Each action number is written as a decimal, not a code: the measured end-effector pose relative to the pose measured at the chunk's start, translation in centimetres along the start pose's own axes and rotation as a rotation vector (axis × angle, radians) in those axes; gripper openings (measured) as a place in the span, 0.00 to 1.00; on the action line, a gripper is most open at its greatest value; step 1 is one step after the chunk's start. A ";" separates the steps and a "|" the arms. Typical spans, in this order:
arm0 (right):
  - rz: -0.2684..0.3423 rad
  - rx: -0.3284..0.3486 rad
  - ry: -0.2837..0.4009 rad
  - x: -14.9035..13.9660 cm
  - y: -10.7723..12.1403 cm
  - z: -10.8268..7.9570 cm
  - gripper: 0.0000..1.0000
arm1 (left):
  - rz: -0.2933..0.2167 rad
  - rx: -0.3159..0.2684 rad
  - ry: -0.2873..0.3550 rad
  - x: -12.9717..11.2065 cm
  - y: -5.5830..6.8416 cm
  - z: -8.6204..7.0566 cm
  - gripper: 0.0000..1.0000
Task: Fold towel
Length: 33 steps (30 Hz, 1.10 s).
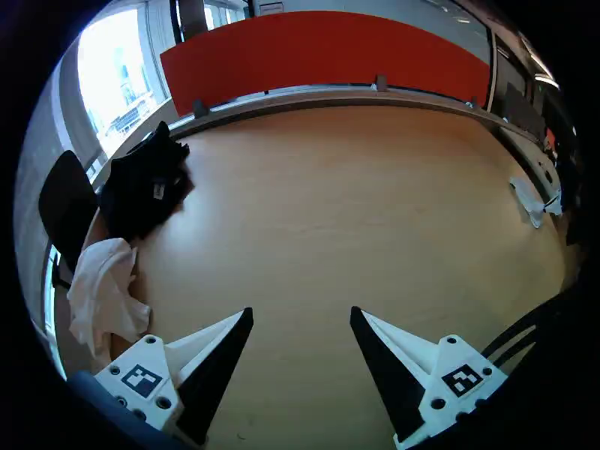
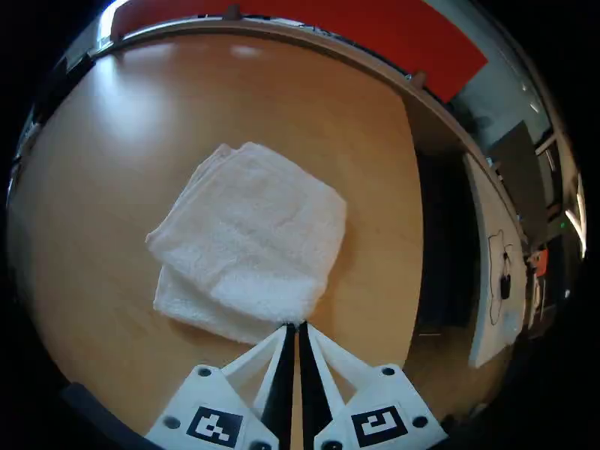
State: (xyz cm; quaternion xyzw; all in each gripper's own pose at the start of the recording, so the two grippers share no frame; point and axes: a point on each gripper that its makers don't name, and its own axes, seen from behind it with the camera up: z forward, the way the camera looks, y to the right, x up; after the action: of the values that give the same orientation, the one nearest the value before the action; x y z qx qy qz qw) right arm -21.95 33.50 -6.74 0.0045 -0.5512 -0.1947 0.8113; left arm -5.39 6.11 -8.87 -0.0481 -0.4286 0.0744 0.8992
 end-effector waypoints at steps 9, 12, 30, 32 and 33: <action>0.010 -0.004 0.003 -0.4 0.0 -0.1 0.09 | -0.002 0.000 0.002 0.2 -0.1 0.0 0.96; 0.011 -0.004 0.005 -0.5 0.0 -0.2 0.14 | 0.001 -0.001 0.001 0.2 -0.1 0.0 0.96; -0.012 0.033 0.048 0.5 -1.6 -1.0 0.68 | -0.001 -0.008 0.005 0.4 0.0 0.2 0.96; -0.016 0.046 0.064 1.0 -2.1 -1.2 0.68 | -0.004 -0.008 0.004 0.4 0.0 0.2 0.96; -0.017 0.051 0.071 1.3 -2.4 -1.3 0.68 | -0.005 -0.008 0.004 0.4 0.0 0.2 0.96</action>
State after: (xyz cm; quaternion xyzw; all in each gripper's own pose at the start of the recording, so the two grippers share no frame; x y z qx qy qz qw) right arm -21.17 30.60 -6.65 0.0370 -0.5267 -0.1870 0.8284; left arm -5.34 6.19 -8.43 -0.0511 -0.4270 0.0705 0.9000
